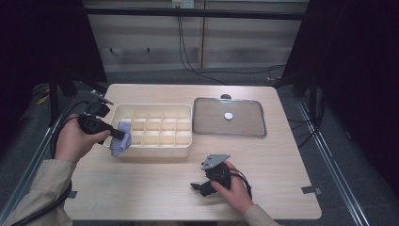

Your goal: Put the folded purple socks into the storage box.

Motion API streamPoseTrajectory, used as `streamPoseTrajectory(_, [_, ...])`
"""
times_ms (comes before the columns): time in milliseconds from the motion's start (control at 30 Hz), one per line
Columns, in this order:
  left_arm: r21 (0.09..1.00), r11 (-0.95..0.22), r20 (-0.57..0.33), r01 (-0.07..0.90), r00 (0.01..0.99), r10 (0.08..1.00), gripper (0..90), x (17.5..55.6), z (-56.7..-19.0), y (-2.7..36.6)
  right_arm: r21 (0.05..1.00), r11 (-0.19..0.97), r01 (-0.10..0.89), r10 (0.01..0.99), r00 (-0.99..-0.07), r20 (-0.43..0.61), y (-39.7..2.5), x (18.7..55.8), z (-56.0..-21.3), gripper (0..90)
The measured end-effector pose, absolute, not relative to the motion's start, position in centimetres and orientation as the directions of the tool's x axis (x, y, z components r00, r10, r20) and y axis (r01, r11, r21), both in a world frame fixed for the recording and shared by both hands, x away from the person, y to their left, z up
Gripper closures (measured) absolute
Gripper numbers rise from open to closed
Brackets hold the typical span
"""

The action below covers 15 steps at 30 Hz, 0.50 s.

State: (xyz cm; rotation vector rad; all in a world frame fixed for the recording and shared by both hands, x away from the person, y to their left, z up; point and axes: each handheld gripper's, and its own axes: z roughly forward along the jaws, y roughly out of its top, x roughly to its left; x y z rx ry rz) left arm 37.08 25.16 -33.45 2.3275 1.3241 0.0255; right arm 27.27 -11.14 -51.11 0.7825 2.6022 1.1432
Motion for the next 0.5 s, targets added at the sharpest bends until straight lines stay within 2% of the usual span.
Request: streamPoseTrajectory(500, [0.406,-0.397,-0.190,0.823,0.501,0.844,75.6,38.6,-34.0,25.8,0.730,0.563,0.388,0.538,-0.843,0.033,-11.1,27.3,-51.1,13.8])
